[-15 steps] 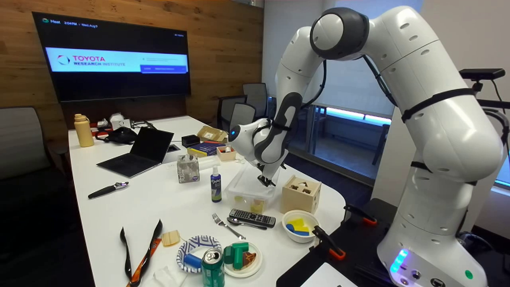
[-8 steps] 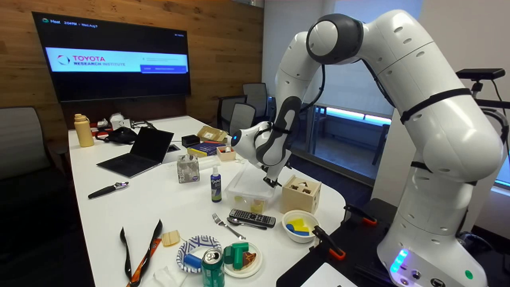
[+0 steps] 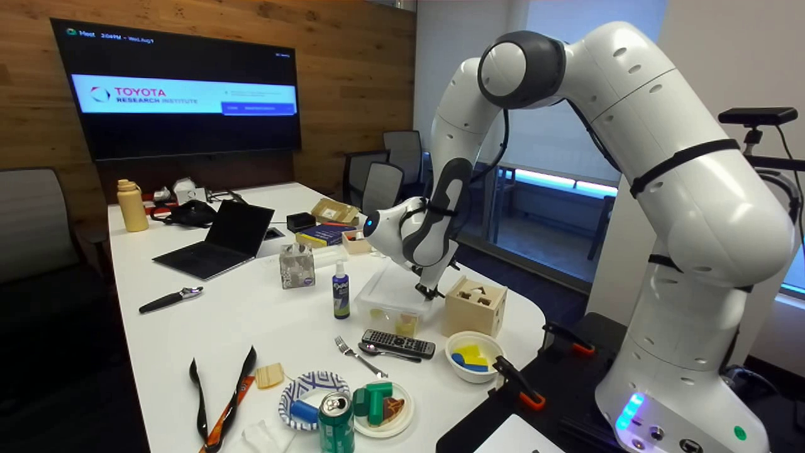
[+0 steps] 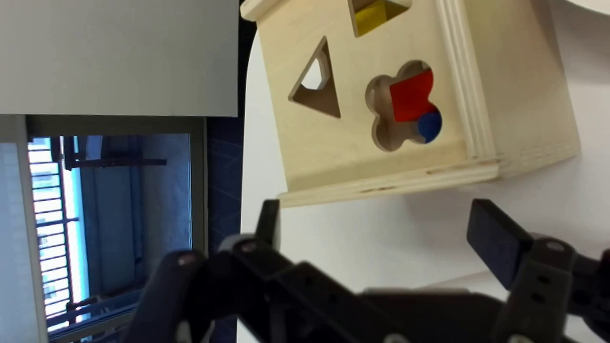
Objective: Move the clear container forwards.
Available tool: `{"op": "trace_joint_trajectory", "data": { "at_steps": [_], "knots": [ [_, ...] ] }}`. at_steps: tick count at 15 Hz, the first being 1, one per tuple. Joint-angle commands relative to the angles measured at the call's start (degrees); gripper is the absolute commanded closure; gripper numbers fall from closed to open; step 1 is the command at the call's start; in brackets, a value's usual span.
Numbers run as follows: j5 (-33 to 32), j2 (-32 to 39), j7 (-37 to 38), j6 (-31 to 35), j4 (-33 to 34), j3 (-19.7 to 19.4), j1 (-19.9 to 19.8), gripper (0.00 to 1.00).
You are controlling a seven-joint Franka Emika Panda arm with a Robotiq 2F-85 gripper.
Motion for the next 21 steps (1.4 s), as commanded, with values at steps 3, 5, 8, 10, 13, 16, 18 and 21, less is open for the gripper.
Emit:
{"op": "trace_joint_trajectory", "data": {
  "at_steps": [3,5,8,10,13,16,18,21],
  "knots": [
    [0.9,-0.5,-1.2,1.5,-0.3,1.4,-1.0,0.00],
    [1.4,-0.4,-1.7,2.6,-0.6,1.9,-1.6,0.00],
    [2.4,-0.8,-2.4,4.9,-1.0,2.5,-2.6,0.00],
    [3.1,-0.9,-3.2,6.8,-1.3,2.4,-2.9,0.00],
    [3.5,-0.9,-3.6,8.7,-1.6,2.2,-3.0,0.00],
    [4.0,-1.3,-4.2,9.0,-1.5,1.9,-3.0,0.00],
    [4.2,-1.9,-3.9,8.2,-1.5,1.6,-2.5,0.00],
    [4.6,-3.5,-3.5,5.4,-1.7,1.0,-1.5,0.00]
  ]
}}
